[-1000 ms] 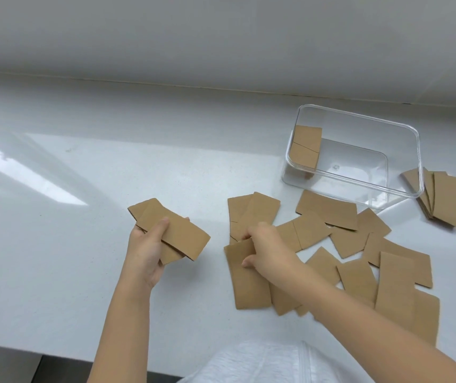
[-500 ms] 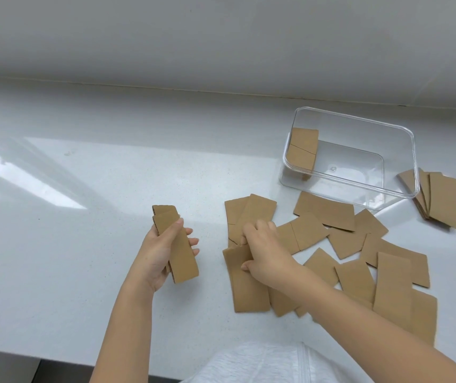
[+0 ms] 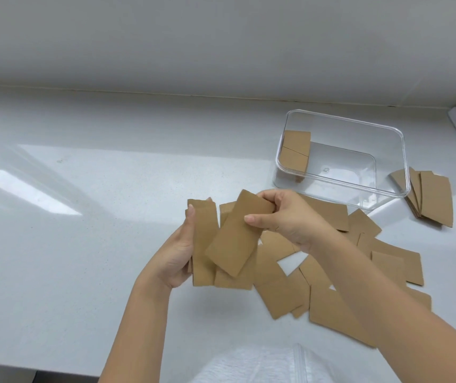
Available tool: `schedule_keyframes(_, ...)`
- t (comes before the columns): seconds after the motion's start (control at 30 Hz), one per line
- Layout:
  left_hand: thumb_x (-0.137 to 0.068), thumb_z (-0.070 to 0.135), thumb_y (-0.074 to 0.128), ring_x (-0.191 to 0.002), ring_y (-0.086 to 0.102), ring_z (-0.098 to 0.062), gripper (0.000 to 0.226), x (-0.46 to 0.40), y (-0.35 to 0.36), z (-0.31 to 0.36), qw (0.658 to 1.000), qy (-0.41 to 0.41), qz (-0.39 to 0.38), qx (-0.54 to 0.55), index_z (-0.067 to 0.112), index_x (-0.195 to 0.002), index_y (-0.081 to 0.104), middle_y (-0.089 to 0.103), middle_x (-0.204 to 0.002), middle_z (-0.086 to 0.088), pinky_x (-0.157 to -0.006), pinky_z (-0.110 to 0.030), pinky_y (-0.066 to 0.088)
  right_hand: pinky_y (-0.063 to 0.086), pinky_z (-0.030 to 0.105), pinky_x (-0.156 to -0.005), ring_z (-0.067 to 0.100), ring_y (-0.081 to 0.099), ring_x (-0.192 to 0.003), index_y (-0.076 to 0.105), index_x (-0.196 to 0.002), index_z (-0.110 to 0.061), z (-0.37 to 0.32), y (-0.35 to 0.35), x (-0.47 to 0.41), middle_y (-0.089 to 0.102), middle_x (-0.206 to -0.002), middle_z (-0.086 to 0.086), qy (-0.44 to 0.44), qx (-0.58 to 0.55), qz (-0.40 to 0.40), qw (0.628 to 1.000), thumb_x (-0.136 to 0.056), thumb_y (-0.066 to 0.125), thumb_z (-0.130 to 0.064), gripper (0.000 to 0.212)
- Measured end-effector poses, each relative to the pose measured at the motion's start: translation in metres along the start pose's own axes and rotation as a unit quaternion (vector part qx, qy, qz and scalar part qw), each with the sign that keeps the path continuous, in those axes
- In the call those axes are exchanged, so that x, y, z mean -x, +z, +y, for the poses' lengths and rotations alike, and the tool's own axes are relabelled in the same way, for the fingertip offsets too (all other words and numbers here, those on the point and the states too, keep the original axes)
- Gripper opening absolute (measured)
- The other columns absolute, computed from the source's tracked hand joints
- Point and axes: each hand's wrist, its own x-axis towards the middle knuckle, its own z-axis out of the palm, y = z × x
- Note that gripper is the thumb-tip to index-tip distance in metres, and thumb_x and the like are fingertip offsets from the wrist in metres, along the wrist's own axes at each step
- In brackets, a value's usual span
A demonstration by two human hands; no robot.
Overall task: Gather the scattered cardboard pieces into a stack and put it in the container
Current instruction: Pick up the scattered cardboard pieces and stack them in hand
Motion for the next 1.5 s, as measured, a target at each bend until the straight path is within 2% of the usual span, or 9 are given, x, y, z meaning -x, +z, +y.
schedule_keyframes(0.2, -0.088, 0.043, 0.048, -0.094, 0.069, -0.019, 0.037, 0.001, 0.023, 0.010, 0.997, 0.012, -0.079, -0.008, 0.019, -0.114, 0.060, 0.074, -0.100, -0.003, -0.070, -0.030, 0.057, 0.048, 0.023, -0.059, 0.001, 0.052, -0.056, 0.063, -0.086, -0.029, -0.001, 0.024, 0.001, 0.062, -0.077, -0.015, -0.095, 0.139, 0.141, 0.975, -0.065, 0.082, -0.013, 0.033)
schedule_keyframes(0.4, -0.072, 0.012, 0.058, -0.070, 0.066, -0.025, 0.035, -0.002, 0.007, 0.004, 0.990, 0.034, -0.023, 0.135, 0.003, -0.105, 0.064, 0.070, -0.089, -0.014, -0.059, -0.033, 0.055, 0.051, 0.034, -0.084, 0.011, 0.057, -0.095, 0.052, -0.112, -0.026, 0.023, 0.003, 0.017, 0.060, -0.106, -0.005, -0.146, 0.223, 0.240, 0.933, -0.081, 0.069, -0.028, 0.035)
schedule_keyframes(0.57, -0.071, 0.003, 0.057, -0.078, 0.062, -0.021, 0.068, -0.003, -0.016, -0.007, 0.973, 0.100, 0.029, 0.206, 0.045, -0.125, 0.054, 0.066, -0.093, -0.008, -0.063, -0.038, 0.055, 0.041, 0.030, -0.086, 0.022, 0.049, -0.115, 0.028, -0.137, -0.019, 0.064, -0.003, 0.034, 0.044, -0.132, 0.004, 0.077, 0.472, 0.099, 0.872, -0.073, 0.069, -0.051, 0.083)
schedule_keyframes(0.83, -0.077, 0.022, 0.066, -0.069, 0.061, -0.022, 0.046, -0.002, -0.021, -0.006, 0.973, 0.040, 0.059, 0.218, 0.036, -0.120, 0.058, 0.058, -0.085, -0.009, -0.059, -0.037, 0.055, 0.046, 0.035, -0.082, 0.027, 0.053, -0.104, 0.021, -0.141, -0.017, 0.072, 0.023, 0.020, 0.051, -0.121, 0.009, 0.048, 0.626, 0.057, 0.776, -0.070, 0.078, -0.037, 0.094)
schedule_keyframes(0.93, -0.078, 0.022, 0.064, -0.066, 0.061, -0.022, 0.036, -0.005, -0.022, -0.007, 0.967, 0.032, 0.076, 0.239, 0.032, -0.113, 0.060, 0.060, -0.086, -0.011, -0.057, -0.037, 0.055, 0.047, 0.035, -0.078, 0.024, 0.053, -0.100, 0.036, -0.130, -0.020, 0.068, 0.019, 0.017, 0.057, -0.111, 0.005, 0.052, 0.593, 0.029, 0.803, -0.071, 0.078, -0.028, 0.073)
schedule_keyframes(1.03, -0.083, 0.020, 0.060, -0.067, 0.066, -0.023, 0.031, -0.008, -0.026, -0.009, 0.963, 0.021, 0.096, 0.249, 0.030, -0.113, 0.058, 0.065, -0.091, -0.011, -0.058, -0.039, 0.057, 0.048, 0.026, -0.062, 0.011, 0.056, -0.077, 0.054, -0.082, -0.029, 0.056, 0.003, 0.012, 0.060, -0.083, -0.007, 0.058, 0.430, 0.002, 0.901, -0.071, 0.078, -0.020, 0.028)
schedule_keyframes(1.13, -0.085, 0.016, 0.060, -0.072, 0.069, -0.024, 0.037, -0.009, -0.028, -0.012, 0.965, 0.014, 0.104, 0.242, 0.032, -0.118, 0.056, 0.069, -0.098, -0.013, -0.061, -0.043, 0.058, 0.052, 0.018, -0.060, 0.010, 0.062, -0.077, 0.060, -0.087, -0.028, 0.043, -0.015, -0.005, 0.065, -0.083, -0.010, 0.065, 0.281, 0.050, 0.956, -0.064, 0.083, -0.020, 0.033)
schedule_keyframes(1.23, -0.085, 0.014, 0.059, -0.075, 0.069, -0.025, 0.041, -0.012, -0.029, -0.012, 0.965, 0.012, 0.110, 0.237, 0.037, -0.120, 0.056, 0.067, -0.102, -0.014, -0.064, -0.045, 0.059, 0.054, 0.035, -0.075, 0.017, 0.063, -0.083, 0.055, -0.095, -0.024, 0.042, -0.020, -0.032, 0.064, -0.089, -0.005, 0.060, 0.233, 0.164, 0.957, -0.056, 0.088, -0.024, 0.051)
schedule_keyframes(1.5, -0.087, 0.017, 0.059, -0.073, 0.070, -0.024, 0.037, -0.016, -0.033, -0.013, 0.959, 0.002, 0.123, 0.256, 0.032, -0.121, 0.057, 0.066, -0.103, -0.015, -0.061, -0.044, 0.058, 0.042, 0.030, -0.078, 0.024, 0.053, -0.112, 0.051, -0.119, -0.010, 0.046, -0.008, -0.060, 0.057, -0.121, 0.007, 0.118, 0.387, 0.223, 0.887, -0.060, 0.086, -0.032, 0.072)
